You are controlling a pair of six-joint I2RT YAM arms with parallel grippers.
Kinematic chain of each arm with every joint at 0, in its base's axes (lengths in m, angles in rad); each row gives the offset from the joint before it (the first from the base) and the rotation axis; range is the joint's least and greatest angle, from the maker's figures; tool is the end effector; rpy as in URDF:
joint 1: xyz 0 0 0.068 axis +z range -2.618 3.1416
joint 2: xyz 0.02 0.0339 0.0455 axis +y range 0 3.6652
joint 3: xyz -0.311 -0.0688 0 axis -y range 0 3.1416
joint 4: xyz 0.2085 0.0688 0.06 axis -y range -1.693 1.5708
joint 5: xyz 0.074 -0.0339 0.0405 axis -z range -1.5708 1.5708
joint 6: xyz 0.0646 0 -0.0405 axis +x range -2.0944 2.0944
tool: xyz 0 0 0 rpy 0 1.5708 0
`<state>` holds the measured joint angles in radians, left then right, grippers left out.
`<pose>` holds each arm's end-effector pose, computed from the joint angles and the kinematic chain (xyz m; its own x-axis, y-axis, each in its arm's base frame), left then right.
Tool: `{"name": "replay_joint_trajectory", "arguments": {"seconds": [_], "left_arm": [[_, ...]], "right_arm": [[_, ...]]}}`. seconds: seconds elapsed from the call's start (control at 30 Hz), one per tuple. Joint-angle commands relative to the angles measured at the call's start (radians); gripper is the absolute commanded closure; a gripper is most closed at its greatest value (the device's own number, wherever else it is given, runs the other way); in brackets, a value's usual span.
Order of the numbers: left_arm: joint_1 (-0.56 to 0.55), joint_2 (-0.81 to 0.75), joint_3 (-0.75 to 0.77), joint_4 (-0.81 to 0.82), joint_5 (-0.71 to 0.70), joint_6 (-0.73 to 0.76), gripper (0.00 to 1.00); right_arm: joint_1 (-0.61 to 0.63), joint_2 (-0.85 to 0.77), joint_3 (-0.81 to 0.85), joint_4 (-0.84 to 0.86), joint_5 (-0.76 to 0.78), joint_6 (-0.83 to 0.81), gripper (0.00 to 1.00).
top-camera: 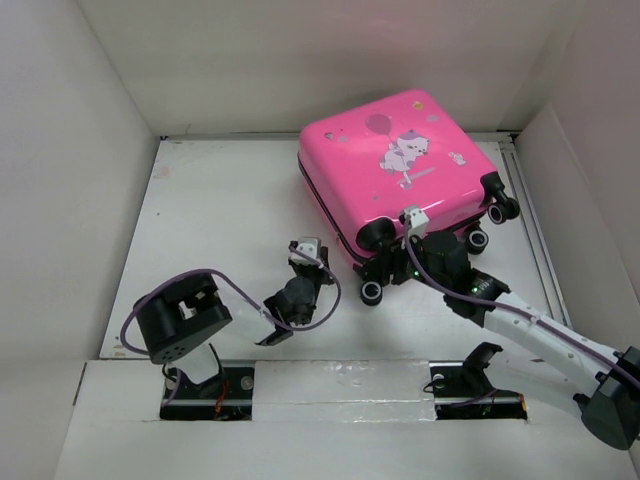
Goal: Pack the luggage
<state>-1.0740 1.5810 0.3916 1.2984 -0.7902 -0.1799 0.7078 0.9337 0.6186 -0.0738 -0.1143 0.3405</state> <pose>0.1715 -0.2201 0.2663 0.0005 -0.2652 -0.9642 0.2867 0.9237 -0.2539 0.1317 0.1224 0.3035 -0.5140 -0.0032 -0.8578 -0.5882 0.7292 0.3498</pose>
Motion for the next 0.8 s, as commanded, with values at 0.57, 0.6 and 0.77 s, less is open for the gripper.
{"name": "replay_joint_trajectory", "arguments": {"seconds": [0.57,0.6,0.77], "left_arm": [[-0.126,0.088,0.142,0.329,0.318,-0.093,0.58],[-0.126,0.103,0.162,0.329,0.309,-0.081,0.58],[-0.126,0.163,0.214,0.349,0.177,-0.067,0.68]], "right_arm": [[0.015,0.068,0.109,0.048,-0.205,-0.043,1.00],[0.015,0.068,0.109,0.048,-0.205,-0.043,1.00],[0.045,0.059,0.098,0.068,-0.214,-0.025,1.00]]}}
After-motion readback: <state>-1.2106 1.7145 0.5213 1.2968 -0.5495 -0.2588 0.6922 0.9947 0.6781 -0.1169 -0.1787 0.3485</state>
